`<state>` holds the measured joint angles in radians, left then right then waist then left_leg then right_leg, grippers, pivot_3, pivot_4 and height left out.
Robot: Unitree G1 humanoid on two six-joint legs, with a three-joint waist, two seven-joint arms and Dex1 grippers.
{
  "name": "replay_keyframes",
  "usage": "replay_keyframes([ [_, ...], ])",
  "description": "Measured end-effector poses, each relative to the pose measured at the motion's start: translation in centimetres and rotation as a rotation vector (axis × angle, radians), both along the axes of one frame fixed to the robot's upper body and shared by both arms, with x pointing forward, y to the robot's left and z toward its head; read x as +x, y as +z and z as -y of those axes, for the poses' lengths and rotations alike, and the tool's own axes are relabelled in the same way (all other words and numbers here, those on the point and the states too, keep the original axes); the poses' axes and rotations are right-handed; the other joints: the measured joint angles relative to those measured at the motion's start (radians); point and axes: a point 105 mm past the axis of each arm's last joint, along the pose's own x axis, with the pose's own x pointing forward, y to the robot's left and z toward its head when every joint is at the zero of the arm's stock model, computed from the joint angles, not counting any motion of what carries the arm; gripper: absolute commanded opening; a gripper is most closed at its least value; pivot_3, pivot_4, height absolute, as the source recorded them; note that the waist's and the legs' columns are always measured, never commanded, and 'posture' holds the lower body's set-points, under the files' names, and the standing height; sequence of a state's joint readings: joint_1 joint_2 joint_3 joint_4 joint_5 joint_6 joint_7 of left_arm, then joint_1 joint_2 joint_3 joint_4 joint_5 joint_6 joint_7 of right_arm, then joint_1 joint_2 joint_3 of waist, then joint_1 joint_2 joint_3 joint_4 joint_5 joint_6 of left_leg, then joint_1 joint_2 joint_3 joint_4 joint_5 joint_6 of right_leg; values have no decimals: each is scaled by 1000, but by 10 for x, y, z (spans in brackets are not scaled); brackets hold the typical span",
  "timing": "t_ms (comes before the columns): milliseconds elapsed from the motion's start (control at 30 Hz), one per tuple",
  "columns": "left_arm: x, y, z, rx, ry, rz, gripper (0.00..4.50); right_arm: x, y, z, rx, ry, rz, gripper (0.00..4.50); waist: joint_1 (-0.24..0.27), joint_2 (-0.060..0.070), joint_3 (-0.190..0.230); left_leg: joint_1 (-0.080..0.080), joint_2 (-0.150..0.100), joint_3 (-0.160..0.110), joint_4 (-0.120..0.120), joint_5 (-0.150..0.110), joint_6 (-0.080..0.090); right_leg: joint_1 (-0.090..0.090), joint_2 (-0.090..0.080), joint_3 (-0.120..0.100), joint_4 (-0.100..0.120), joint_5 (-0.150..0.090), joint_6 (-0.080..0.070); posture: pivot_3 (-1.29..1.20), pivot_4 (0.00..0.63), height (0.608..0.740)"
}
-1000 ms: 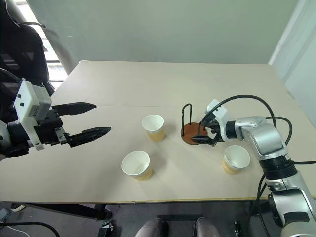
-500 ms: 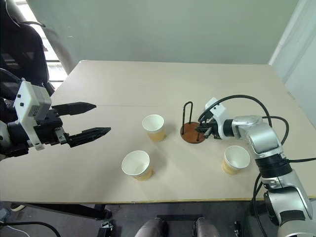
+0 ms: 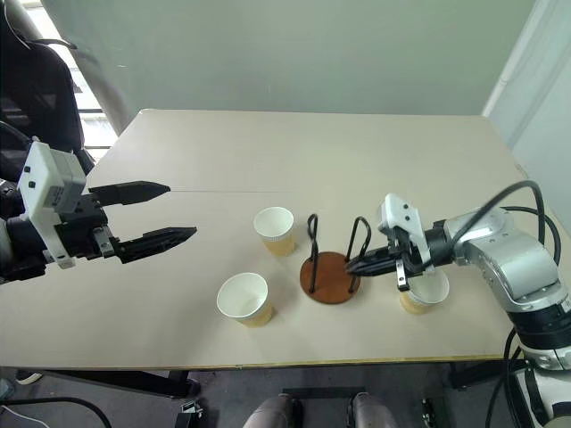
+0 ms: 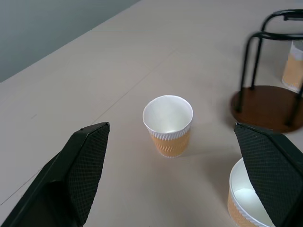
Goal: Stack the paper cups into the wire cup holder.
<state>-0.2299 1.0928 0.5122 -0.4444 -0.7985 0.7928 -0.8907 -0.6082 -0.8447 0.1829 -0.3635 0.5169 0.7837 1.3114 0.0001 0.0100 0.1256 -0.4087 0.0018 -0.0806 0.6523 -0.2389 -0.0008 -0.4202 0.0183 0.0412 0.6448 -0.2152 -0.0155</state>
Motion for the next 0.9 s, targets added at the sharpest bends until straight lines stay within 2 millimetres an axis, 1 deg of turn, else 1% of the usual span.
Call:
replay_keyframes([
  [67,1,0,0,-3,-2,-5,4500,-2,-5,-1,-9,16,2,23,0,0,0,0,0,0,0,1,1,0,0,0,0,0,0,0,150,740],
  [300,2,1,2,-2,-13,-1,4500,0,-28,-1,-79,-4,39,23,0,-1,0,0,0,0,0,2,2,0,0,0,0,1,0,0,150,740],
  [500,2,2,3,4,-19,-1,4500,3,-36,-6,-95,-17,59,23,0,-1,0,0,0,0,0,2,2,0,0,0,0,2,1,0,150,740],
  [833,2,2,4,9,-26,-3,4500,4,-42,-7,-133,-10,86,23,0,-1,0,0,0,0,0,2,2,0,0,0,0,2,2,0,150,740],
  [900,2,2,4,9,-26,-3,4500,4,-42,-7,-135,-10,87,579,0,-1,0,0,0,0,0,2,2,0,0,0,0,2,2,0,150,740],
])
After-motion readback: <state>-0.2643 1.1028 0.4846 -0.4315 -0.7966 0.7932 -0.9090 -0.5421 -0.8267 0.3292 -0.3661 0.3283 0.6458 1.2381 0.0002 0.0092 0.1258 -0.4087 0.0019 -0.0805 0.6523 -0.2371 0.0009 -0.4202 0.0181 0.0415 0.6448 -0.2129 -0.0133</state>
